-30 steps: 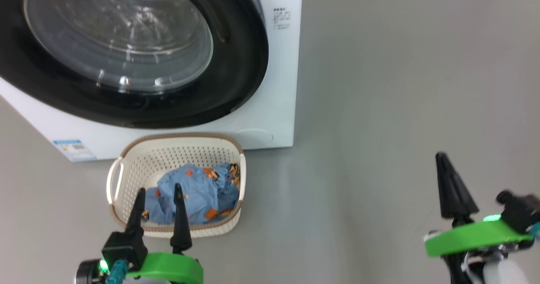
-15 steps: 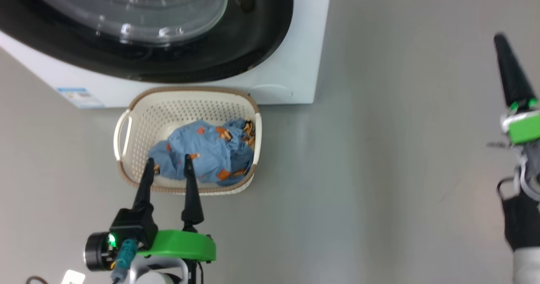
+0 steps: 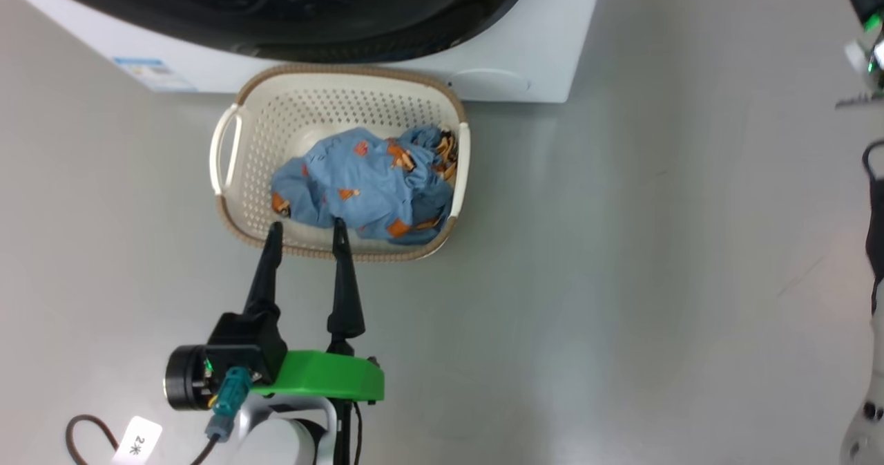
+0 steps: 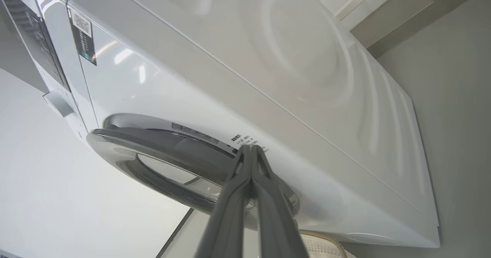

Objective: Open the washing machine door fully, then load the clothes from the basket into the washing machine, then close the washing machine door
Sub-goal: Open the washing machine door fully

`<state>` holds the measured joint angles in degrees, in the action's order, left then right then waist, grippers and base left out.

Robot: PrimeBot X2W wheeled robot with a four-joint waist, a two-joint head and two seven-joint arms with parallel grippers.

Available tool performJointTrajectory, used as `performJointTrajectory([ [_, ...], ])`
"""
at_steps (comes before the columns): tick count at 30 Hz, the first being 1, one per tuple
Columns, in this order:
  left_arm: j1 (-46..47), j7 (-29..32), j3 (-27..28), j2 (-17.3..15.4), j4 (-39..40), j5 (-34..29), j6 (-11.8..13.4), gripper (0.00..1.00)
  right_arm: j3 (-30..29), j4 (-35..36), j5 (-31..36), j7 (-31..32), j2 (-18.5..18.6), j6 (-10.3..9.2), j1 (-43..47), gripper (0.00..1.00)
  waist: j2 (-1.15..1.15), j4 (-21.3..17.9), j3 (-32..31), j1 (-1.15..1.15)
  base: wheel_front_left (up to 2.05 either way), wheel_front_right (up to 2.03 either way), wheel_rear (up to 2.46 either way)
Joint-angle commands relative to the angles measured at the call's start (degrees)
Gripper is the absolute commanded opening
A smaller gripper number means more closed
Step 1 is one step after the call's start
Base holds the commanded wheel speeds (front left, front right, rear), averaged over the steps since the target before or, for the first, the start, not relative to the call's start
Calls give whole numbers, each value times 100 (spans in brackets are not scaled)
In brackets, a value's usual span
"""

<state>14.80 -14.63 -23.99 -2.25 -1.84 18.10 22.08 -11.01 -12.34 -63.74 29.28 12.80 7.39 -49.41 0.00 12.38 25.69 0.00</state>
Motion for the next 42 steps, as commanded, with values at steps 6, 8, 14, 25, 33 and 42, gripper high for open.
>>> performJointTrajectory([
  [6, 219, -37, -36, -63, 190, 111, 143, 100, 117, -198, -119, 477, -83, 10, -774, 0, 0, 271, 347, 0, 0, 0, 0],
  [8, 242, -37, -98, -63, 204, 139, 172, 100, 135, -297, -150, 621, -119, 10, -971, 0, 0, 311, 398, 0, 0, 0, 0],
  [14, 296, -37, -228, -63, 238, 214, 228, 100, 226, -533, -210, 994, -248, 10, -1500, 0, 0, 411, 536, 0, 0, 0, 0],
  [25, 401, -37, -458, -63, 285, 323, 308, 100, 314, -1043, -111, 1281, -463, 10, -2183, 0, 0, 591, 733, 0, 0, 0, 0],
  [33, 415, -37, -567, -63, 294, 384, 337, 100, 304, -1505, -54, 1510, -618, 10, -2636, 0, 0, 721, 805, 0, 0, 0, 0],
  [42, 401, -37, -679, -63, 317, 446, 396, 100, 170, -1972, 63, 1825, -643, 10, -2957, 0, 0, 836, 834, 0, 0, 0, 0],
])
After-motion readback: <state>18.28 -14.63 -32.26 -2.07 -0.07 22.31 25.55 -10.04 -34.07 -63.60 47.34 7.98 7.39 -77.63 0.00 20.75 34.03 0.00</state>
